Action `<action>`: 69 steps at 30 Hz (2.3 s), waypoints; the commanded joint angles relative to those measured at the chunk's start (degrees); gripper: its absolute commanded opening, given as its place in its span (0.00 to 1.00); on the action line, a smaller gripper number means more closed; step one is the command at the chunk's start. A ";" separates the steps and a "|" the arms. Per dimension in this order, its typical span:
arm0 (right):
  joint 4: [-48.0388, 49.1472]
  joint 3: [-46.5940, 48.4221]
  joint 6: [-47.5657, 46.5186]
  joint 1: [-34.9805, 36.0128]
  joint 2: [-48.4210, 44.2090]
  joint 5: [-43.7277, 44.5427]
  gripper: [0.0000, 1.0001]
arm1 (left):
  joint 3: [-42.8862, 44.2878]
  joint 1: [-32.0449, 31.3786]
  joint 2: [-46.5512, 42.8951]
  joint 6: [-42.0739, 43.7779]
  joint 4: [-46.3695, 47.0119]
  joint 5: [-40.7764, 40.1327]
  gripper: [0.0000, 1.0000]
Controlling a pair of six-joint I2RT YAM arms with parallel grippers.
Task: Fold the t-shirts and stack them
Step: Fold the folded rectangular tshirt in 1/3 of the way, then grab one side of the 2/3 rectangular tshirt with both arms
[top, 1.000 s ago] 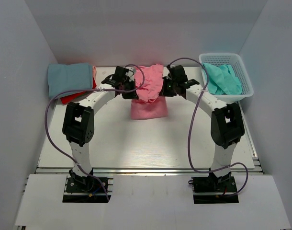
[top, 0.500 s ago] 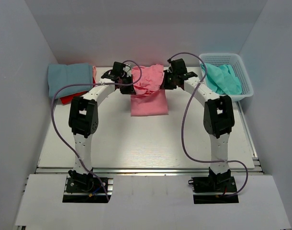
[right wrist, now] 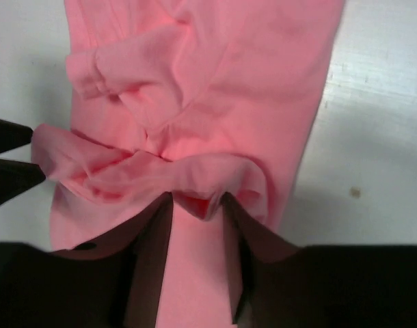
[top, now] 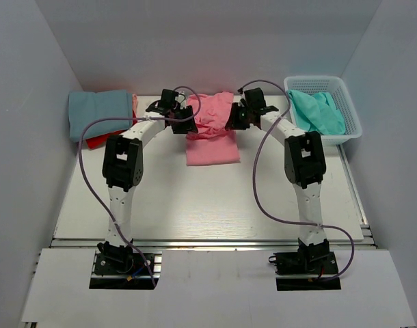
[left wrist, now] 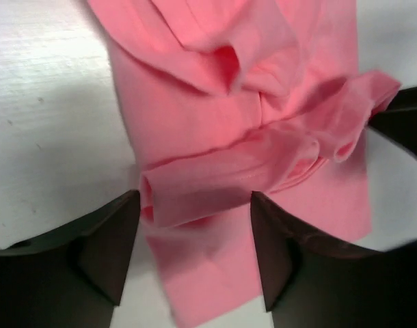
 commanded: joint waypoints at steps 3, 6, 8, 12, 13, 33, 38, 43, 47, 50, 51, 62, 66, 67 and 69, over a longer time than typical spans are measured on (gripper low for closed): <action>5.09 9.16 -2.34 -1.73 3.47 -5.08 0.61 | 9.58 3.24 2.07 -1.65 0.15 -2.76 1.00; 3.69 10.23 -2.51 -2.43 2.60 -6.67 0.74 | 10.48 3.86 0.85 -0.51 0.93 -2.06 1.00; 4.47 6.02 -2.87 -2.17 -0.03 -7.90 0.78 | 6.98 3.86 -2.13 0.11 1.63 -0.48 1.00; 8.59 -6.99 -3.57 -1.73 -9.85 -8.78 0.90 | -5.39 3.33 -9.25 1.86 4.01 1.37 1.00; 9.48 -10.40 -3.05 -1.73 -10.84 -9.31 0.90 | -7.34 3.33 -10.48 1.87 4.62 1.37 1.00; 9.84 -33.99 3.37 -2.34 -17.27 -6.51 0.90 | -31.53 -1.68 -17.09 1.87 8.06 3.31 0.93; 8.87 -33.02 3.81 -2.26 -14.99 -7.73 0.84 | -32.06 -1.68 -15.77 1.87 8.06 2.78 0.75; 10.71 -34.25 4.69 -2.34 -14.37 -10.01 0.56 | -31.80 -2.21 -13.49 1.34 8.58 3.30 0.50; 10.71 -34.69 4.87 -2.17 -14.10 -10.63 0.19 | -31.96 -2.21 -12.78 1.87 8.49 6.37 0.24; 10.89 -35.04 5.22 -2.25 -14.19 -11.42 0.00 | -33.90 -2.74 -14.97 1.87 9.11 7.70 0.00; 10.89 -35.13 5.22 -2.26 -14.63 -11.86 0.00 | -34.95 -2.74 -15.50 1.87 9.11 8.40 0.00; 6.16 -46.19 2.50 -2.26 -32.19 -17.75 0.00 | -45.75 -3.26 -32.54 1.87 13.07 25.87 0.00; 0.35 -52.08 -1.11 -2.34 -42.90 -18.45 0.00 | -51.56 -3.79 -41.94 2.66 13.07 31.07 0.00; -1.74 -52.27 -1.63 -2.26 -45.54 -18.89 0.00 | -52.53 -3.79 -43.70 2.66 13.07 31.78 0.00; -4.13 -52.27 -3.56 -2.26 -48.81 -20.73 0.00 | -54.73 -3.79 -48.60 2.14 13.07 33.97 0.00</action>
